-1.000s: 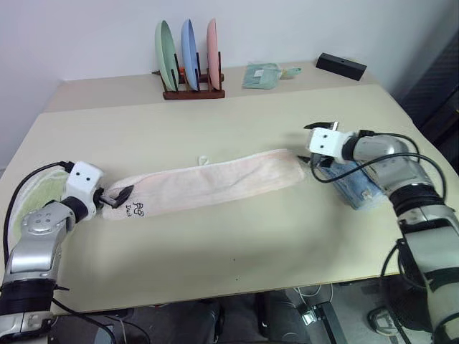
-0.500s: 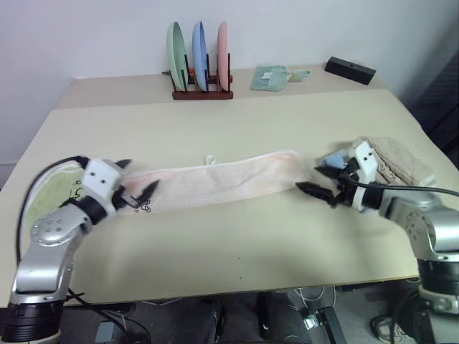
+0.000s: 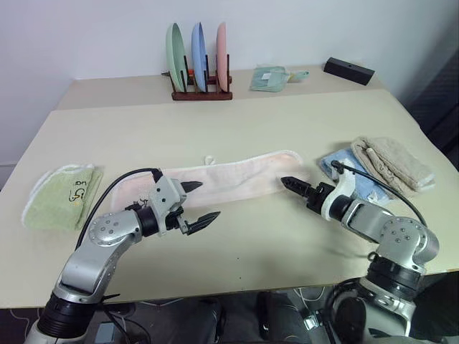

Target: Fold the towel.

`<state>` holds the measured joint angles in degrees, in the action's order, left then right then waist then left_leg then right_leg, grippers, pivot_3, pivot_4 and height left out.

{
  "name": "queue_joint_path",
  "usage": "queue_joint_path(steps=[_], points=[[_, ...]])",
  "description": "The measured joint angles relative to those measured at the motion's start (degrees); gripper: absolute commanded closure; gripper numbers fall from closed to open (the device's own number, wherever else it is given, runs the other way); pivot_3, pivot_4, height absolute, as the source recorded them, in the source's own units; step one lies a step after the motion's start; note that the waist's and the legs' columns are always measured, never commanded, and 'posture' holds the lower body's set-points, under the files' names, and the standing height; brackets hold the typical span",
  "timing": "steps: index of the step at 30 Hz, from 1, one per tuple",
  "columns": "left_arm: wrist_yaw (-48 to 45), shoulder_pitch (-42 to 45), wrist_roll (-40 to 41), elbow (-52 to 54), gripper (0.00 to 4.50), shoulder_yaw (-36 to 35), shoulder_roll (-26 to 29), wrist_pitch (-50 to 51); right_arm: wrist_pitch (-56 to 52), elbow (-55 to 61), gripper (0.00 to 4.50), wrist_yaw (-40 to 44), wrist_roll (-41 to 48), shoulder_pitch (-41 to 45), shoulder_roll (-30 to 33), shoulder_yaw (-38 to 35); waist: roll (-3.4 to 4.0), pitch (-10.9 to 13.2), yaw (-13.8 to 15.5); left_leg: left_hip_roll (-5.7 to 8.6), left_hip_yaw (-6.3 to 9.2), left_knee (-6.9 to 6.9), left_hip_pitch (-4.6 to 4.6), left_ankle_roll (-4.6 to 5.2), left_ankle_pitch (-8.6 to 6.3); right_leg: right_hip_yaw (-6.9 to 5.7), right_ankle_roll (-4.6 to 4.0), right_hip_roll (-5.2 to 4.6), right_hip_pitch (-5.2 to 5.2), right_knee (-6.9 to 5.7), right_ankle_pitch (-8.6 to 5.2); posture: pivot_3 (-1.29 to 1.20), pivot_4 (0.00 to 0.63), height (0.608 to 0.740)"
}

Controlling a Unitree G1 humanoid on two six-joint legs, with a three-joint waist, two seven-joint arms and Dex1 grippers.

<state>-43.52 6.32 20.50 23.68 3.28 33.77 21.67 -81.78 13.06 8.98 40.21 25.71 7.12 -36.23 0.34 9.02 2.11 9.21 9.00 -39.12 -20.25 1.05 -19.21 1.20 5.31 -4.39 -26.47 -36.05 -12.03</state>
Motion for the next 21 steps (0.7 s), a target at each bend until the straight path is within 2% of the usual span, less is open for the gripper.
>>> queue_joint_path(steps=[2,5,8,11,12,21], points=[[0.08,-0.01,0.03,0.0,0.08,-0.01,-0.07,0.31,-0.13,-0.19,0.02,-1.3,0.19,0.46,-0.61,-1.06,-0.01,-0.01,0.05,0.0,0.01,0.0,-0.01,0.0,0.0,-0.01,0.0,0.0,0.0,0.0,0.0,0.0,0.15,0.74],[0.45,-0.58,0.01,0.07,0.08,-0.27,-0.24,0.36,1.36,-4.0,0.91,-4.8,0.12,3.33,-2.92,-3.09,-0.03,-0.06,-0.2,0.0,-0.05,-0.01,0.09,0.0,0.0,0.02,0.0,0.0,0.06,-0.01,0.0,0.0,0.15,0.74],[1.42,-2.21,-0.02,0.74,0.08,-0.47,-0.49,0.32,6.47,-11.09,2.44,-10.77,-1.11,8.34,-6.06,-6.26,-0.01,-0.1,-1.13,-0.01,-0.03,0.08,0.12,-0.01,0.01,0.04,-0.01,0.02,0.05,-0.06,0.0,0.0,0.15,0.74],[2.04,-3.46,0.02,1.17,0.08,-0.79,-0.52,0.33,9.21,-12.97,4.04,-12.83,-0.78,8.72,-6.3,-6.92,0.01,-0.11,-1.35,-0.01,-0.03,0.09,0.06,0.0,0.01,0.02,-0.01,0.0,0.01,-0.02,0.0,0.0,0.15,0.74],[2.28,-3.68,0.03,1.22,0.08,-0.83,-0.64,0.33,10.13,-13.08,4.44,-13.24,-0.53,9.08,-6.32,-6.91,-0.01,-0.13,-1.43,-0.01,-0.04,0.08,0.08,0.0,0.01,0.02,0.0,0.0,0.04,-0.01,0.0,0.0,0.15,0.74],[2.48,-4.44,0.01,1.8,0.08,-0.71,-0.81,0.23,11.73,-11.49,4.44,-15.1,1.91,7.36,-4.27,-5.07,-0.04,-0.19,-1.32,0.0,-0.03,0.08,0.0,0.01,0.0,0.01,0.0,0.0,-0.02,0.01,0.0,0.0,0.15,0.74]])
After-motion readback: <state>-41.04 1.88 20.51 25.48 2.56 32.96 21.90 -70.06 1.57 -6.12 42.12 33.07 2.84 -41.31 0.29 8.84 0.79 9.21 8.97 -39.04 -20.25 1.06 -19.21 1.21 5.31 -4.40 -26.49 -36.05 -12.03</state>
